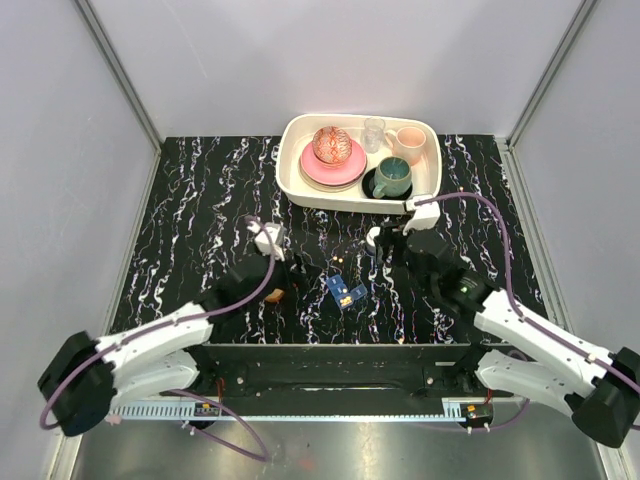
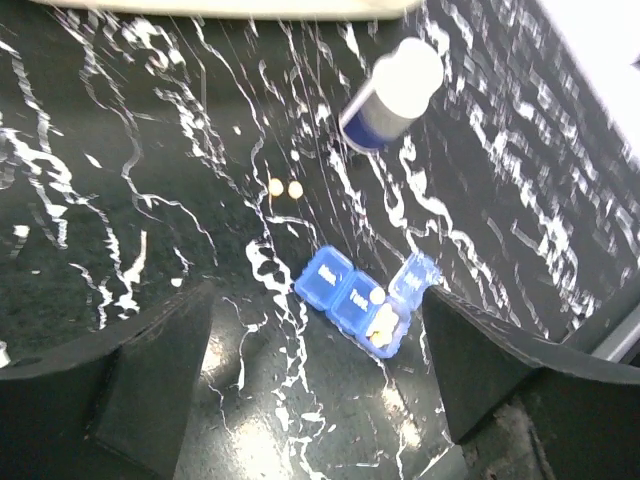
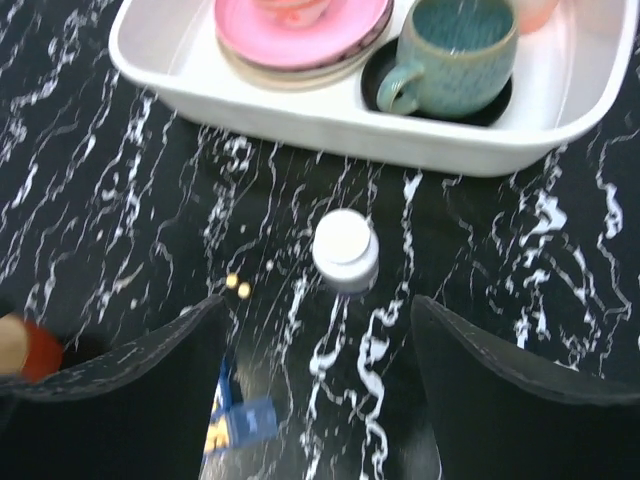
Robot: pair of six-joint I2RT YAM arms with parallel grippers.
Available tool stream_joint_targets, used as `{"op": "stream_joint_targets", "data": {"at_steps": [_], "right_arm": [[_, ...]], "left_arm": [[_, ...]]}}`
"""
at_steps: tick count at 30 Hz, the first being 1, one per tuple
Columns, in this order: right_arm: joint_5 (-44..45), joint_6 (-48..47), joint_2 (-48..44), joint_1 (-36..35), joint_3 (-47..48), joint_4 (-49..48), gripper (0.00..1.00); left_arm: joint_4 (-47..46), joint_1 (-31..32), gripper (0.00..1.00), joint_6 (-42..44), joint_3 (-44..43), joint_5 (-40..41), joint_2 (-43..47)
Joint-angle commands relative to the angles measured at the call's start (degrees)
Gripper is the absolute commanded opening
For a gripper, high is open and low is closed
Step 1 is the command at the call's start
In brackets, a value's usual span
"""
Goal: Sort the pills into containers
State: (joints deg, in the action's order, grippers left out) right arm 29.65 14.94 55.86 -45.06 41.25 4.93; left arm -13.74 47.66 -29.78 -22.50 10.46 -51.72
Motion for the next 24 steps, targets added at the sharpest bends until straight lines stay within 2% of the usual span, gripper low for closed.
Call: {"op": "stream_joint_targets", "data": {"at_steps": [1, 6, 24], "right_arm": [[-7.8, 5.0, -3.9, 0.1, 3.7, 13.9, 0.78], [-9.6, 5.9, -5.5, 0.1, 4.8, 17.7, 0.76], [-9.9, 6.3, -10.2, 0.1, 2.6, 18.7, 0.75]], "left_arm": [[-5.5, -2.4, 0.88, 5.7, -6.9, -15.3, -10.5], [-5.7, -2.9, 0.77, 8.2, -13.2, -22.1, -22.3], [-13.9, -5.1, 0.74, 10.4, -14.8, -26.0, -38.1]]}}
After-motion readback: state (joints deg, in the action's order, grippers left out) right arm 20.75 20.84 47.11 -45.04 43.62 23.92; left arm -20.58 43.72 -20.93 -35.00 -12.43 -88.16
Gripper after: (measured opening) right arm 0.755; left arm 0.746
